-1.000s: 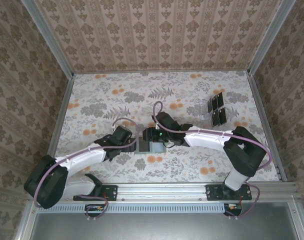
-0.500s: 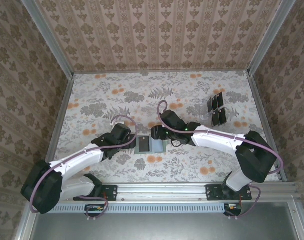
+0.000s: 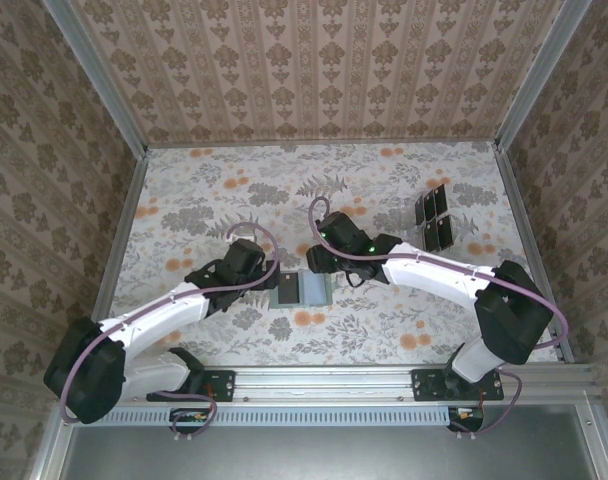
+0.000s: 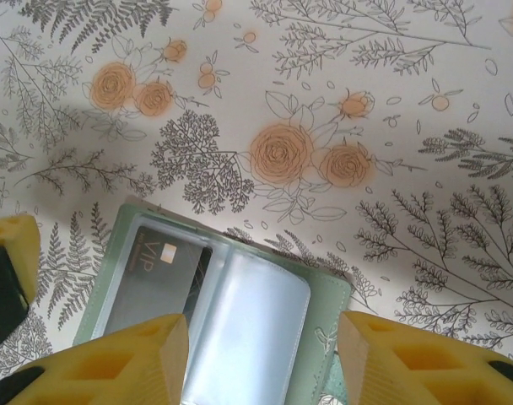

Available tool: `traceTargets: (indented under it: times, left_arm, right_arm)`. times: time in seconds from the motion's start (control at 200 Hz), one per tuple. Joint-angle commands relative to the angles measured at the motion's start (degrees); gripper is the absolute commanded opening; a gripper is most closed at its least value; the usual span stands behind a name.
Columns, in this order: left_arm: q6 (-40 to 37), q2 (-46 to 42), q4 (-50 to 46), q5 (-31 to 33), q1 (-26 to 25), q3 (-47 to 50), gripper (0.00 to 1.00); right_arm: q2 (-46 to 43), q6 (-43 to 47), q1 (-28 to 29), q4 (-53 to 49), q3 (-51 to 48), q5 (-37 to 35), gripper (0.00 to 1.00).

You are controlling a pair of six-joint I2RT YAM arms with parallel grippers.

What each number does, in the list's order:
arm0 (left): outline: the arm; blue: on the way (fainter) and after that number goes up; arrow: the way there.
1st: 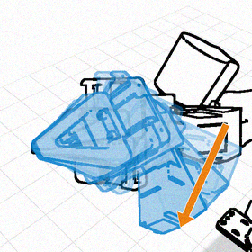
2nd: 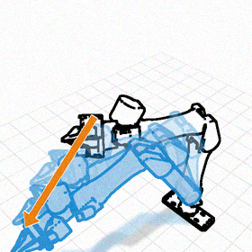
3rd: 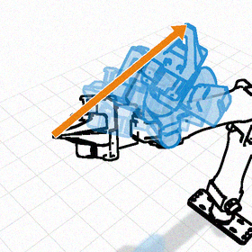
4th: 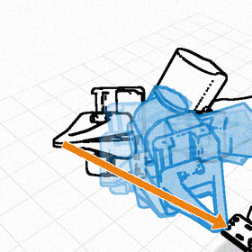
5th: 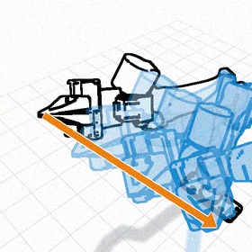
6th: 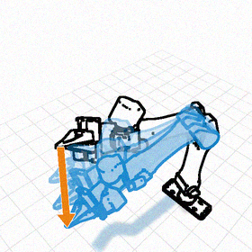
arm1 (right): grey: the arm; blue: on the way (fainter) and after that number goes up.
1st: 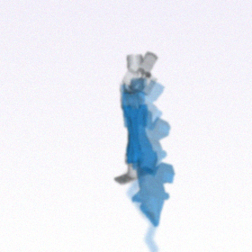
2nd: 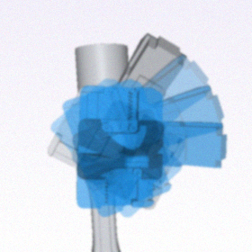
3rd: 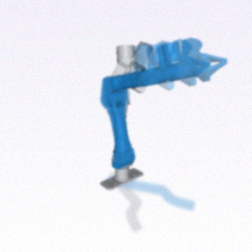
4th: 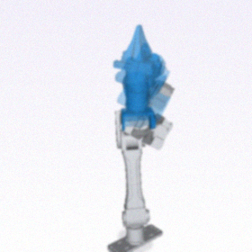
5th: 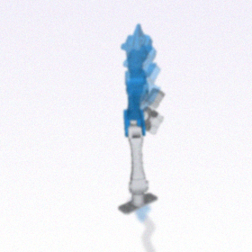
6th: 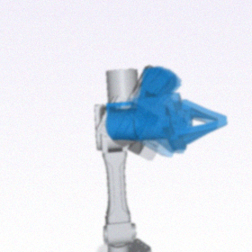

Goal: Put the credit cards into the card holder
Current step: Close the card holder at the center of the table.

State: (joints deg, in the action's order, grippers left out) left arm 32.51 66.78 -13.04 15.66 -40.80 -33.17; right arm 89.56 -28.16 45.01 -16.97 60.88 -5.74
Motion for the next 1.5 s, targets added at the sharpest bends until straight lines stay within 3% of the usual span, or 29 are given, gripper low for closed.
traceTargets:
  times: [0.0,0.285,1.075,1.495]
  left_arm:
    - [-1.31,-1.39,-0.49,-0.05,-1.53,-0.9,1.0]
    - [1.33,-6.03,-0.62,-1.49,-2.23,3.2,1.0]
    - [3.37,-6.03,2.04,-1.83,-2.09,7.13,1.0]
    - [3.96,-6.75,2.41,-2.52,-2.02,8.65,1.0]
  right_arm:
    - [1.69,1.47,-0.29,-4.18,1.11,-1.35,0.5]
    - [2.96,0.83,-0.17,-5.62,0.72,-0.49,0.49]
    - [13.85,1.44,3.36,-6.24,7.27,2.81,0.46]
    - [16.38,0.99,3.16,-5.85,5.4,1.34,0.45]
